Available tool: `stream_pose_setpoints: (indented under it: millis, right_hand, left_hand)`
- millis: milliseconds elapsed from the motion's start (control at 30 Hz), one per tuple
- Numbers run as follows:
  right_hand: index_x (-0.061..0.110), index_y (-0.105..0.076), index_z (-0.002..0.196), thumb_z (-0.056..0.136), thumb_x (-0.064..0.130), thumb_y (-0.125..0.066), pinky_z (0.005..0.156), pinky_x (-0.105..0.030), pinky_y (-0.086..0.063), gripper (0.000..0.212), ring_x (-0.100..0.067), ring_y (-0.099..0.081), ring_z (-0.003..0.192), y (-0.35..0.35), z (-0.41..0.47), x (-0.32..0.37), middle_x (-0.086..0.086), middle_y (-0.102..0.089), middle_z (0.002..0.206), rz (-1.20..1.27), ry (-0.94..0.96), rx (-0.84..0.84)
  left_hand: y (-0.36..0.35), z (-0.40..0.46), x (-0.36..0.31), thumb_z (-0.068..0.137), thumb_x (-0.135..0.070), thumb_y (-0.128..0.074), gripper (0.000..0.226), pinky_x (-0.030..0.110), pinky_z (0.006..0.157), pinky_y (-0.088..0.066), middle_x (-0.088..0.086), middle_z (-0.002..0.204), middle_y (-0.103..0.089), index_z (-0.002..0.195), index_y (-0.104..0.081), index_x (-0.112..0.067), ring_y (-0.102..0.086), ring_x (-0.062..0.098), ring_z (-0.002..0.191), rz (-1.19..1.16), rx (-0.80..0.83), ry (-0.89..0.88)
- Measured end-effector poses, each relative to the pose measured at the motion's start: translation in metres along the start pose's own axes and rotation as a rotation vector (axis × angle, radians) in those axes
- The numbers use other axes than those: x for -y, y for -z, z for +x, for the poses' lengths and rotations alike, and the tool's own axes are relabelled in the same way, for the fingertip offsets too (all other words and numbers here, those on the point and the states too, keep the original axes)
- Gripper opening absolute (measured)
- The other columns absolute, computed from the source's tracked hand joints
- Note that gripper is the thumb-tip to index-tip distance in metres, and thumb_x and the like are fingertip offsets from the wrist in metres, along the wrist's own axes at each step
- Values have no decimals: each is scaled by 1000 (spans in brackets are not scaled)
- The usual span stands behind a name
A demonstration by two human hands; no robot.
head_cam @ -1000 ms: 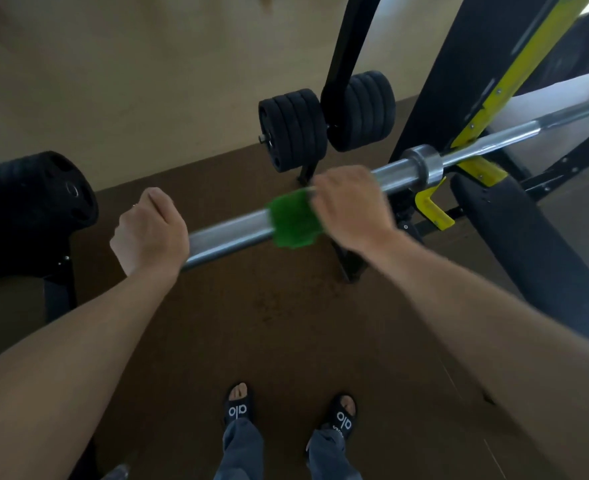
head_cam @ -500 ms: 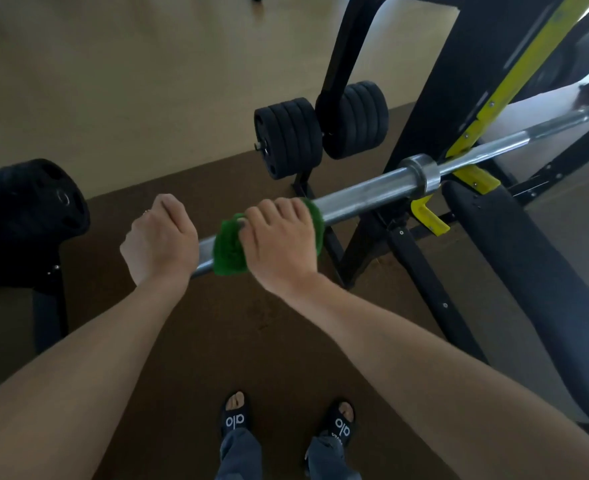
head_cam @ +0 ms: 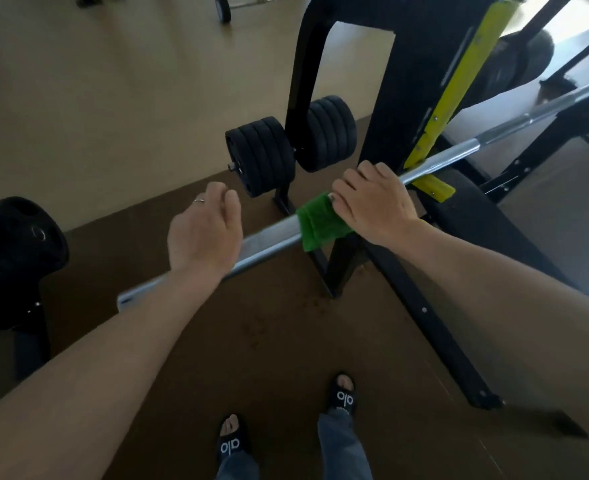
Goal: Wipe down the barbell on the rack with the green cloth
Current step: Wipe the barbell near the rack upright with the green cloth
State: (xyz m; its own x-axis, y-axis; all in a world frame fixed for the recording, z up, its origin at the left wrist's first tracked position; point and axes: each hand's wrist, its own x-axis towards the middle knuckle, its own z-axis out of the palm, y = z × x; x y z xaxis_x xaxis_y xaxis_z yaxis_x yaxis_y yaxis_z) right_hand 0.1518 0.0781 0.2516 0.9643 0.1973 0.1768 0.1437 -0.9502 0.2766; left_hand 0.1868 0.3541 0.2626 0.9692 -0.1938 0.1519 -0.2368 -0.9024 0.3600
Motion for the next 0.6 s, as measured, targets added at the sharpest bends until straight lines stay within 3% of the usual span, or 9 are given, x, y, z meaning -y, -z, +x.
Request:
stream_pose_setpoints:
  millis: [100,200,300,400,533,600]
  right_hand:
    - [11,-58,98,110,37,-31,81,-43,-40,40,-31,-53,90,-4,0,-31,-8,-61,95,-60,168,-28]
    - [9,-57,100,110,36,-30,86,-44,-43,40,-32,-53,95,-13,-2,-43,-9,-61,102,-21,170,-72]
    - [9,-58,103,108,36,-37,88,-44,-43,35,-32,-55,98,-22,-4,-60,-10,-61,110,108,41,-124]
    - [8,-61,98,106,32,-41,89,-43,-45,32,-31,-57,96,-27,-4,-60,-10,-63,104,219,-15,-192]
    - [8,-57,88,107,31,-39,83,-43,-41,35,-33,-54,89,-31,-9,-90,-12,-60,91,438,-412,-241]
    - [7,-56,88,107,29,-39,79,-41,-41,34,-32,-53,87,-35,-18,-113,-12,-60,90,455,-487,-255]
  left_hand:
    - [-31,17,-62,108,-41,-15,40,40,70,-38,9,96,-60,111,-47,-17,-60,34,83,-74,130,30]
    - [-51,29,-100,109,-43,-13,44,44,77,-44,10,108,-64,117,-49,-19,-62,36,96,-94,211,45]
    - [-63,43,-119,109,-43,-13,47,41,76,-39,9,108,-64,119,-51,-19,-62,35,98,-81,225,65]
    - [-71,49,-131,109,-43,-13,47,42,76,-42,6,99,-60,118,-52,-20,-62,34,97,-87,225,56]
    - [-76,50,-141,110,-36,-11,42,44,73,-43,3,92,-53,111,-49,-17,-55,30,87,-61,232,49]
    - [-79,50,-144,110,-41,-9,49,41,71,-40,2,88,-53,111,-52,-17,-49,27,81,-55,229,86]
